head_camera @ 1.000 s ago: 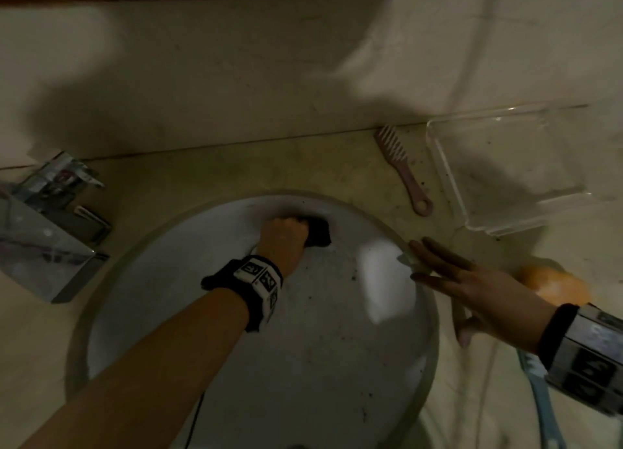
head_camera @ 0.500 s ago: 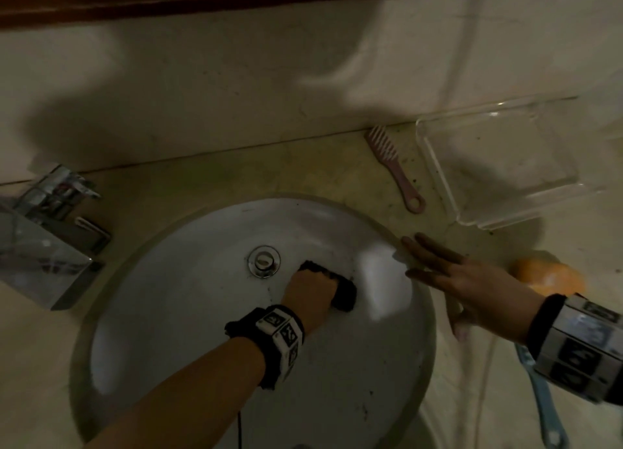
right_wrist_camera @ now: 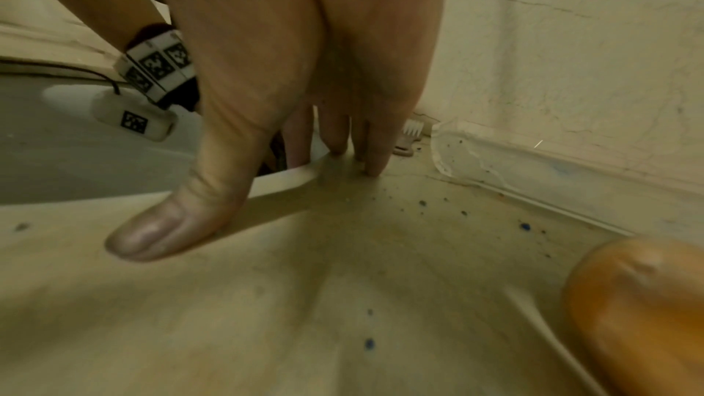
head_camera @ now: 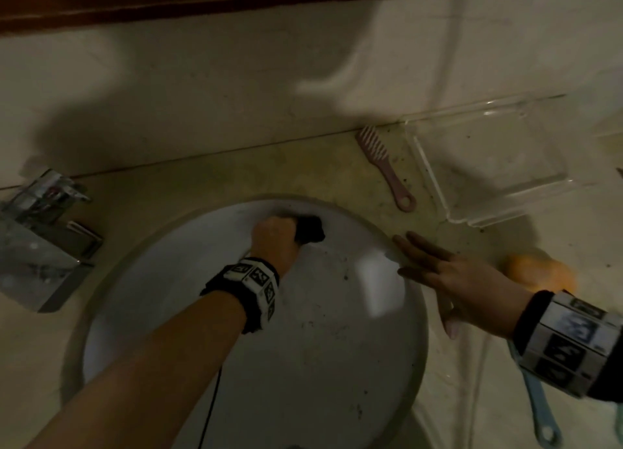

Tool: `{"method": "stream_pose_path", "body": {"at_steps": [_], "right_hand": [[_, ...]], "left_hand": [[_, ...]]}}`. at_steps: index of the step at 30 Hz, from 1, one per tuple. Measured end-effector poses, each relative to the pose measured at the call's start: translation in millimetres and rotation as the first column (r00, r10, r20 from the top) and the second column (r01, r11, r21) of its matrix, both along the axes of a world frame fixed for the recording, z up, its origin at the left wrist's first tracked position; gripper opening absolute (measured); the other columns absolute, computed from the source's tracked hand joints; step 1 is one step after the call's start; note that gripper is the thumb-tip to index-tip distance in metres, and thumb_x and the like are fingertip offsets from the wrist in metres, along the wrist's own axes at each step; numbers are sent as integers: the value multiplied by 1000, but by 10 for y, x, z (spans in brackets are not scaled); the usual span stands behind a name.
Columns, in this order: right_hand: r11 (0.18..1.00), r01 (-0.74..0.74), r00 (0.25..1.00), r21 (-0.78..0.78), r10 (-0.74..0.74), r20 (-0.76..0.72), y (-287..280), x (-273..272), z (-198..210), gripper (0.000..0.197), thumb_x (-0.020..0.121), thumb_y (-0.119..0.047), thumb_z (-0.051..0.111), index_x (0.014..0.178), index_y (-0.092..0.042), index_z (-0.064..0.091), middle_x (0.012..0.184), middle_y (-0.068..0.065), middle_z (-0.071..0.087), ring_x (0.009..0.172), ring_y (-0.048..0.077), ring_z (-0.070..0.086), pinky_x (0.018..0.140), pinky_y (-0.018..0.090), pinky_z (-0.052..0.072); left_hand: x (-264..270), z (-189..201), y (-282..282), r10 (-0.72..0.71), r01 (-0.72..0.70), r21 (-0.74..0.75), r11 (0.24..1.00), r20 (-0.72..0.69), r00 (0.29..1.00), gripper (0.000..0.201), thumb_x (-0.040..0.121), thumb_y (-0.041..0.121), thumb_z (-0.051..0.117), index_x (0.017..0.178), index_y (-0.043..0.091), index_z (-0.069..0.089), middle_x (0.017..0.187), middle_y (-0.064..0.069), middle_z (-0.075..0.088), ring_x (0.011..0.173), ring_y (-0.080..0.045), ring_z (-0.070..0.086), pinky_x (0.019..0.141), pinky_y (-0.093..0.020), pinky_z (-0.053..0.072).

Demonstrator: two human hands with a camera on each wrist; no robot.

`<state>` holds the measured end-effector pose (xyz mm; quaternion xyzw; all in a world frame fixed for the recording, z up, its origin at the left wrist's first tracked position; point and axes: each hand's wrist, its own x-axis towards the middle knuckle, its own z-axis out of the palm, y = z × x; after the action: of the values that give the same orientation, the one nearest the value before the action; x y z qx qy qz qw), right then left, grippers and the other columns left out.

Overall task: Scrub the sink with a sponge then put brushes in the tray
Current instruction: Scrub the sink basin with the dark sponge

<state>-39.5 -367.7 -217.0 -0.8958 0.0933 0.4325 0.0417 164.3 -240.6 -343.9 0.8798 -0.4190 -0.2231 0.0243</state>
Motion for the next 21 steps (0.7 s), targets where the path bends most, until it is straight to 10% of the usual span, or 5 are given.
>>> {"method": "stream_pose_path", "body": {"at_steps": [4,10,15,18,21], "right_hand": [[1000,-3,1000,10,3,3,-15,-2,0,66,94,-26,47,151,-28,12,134,-6,-43,123,12,-39,116,30,25],[1000,9,1000,19,-9,2,-34,-25,-33,68,92,-32,49,150,-27,14,136,-7,-43,126,12,-38,114,33,34],[1000,-2,1000,13,2,4,-35,-22,-45,70,90,-36,49,150,-26,15,136,-5,-41,126,11,-35,116,35,32],[1000,-26,999,-1,26,33,-45,-47,-82,70,91,-32,52,150,-26,16,135,-4,-42,126,9,-34,113,35,34],[999,-32,997,-6,32,67,-70,-84,-138,67,92,-26,52,149,-26,17,134,-5,-42,126,7,-32,111,34,37]], "left_hand": [[-246,-115,-232,-81,84,28,996,-97,992,43,96,11,42,54,13,32,105,-16,69,95,-28,64,68,-33,39],[-688,-19,-204,-280,298,49,953,-226,933,24,97,14,44,103,4,64,113,-14,67,107,-29,62,93,-34,46],[-1006,34,141,-385,460,84,884,-427,818,47,94,8,46,52,15,27,57,0,33,58,-19,47,67,-27,33],[-942,-11,290,-369,476,76,876,-529,764,32,90,14,54,60,4,54,60,-10,49,55,-20,45,48,-21,28],[-689,63,304,-276,328,8,945,-522,807,33,86,27,51,79,0,69,83,-20,70,69,-23,60,61,-29,45]]}}
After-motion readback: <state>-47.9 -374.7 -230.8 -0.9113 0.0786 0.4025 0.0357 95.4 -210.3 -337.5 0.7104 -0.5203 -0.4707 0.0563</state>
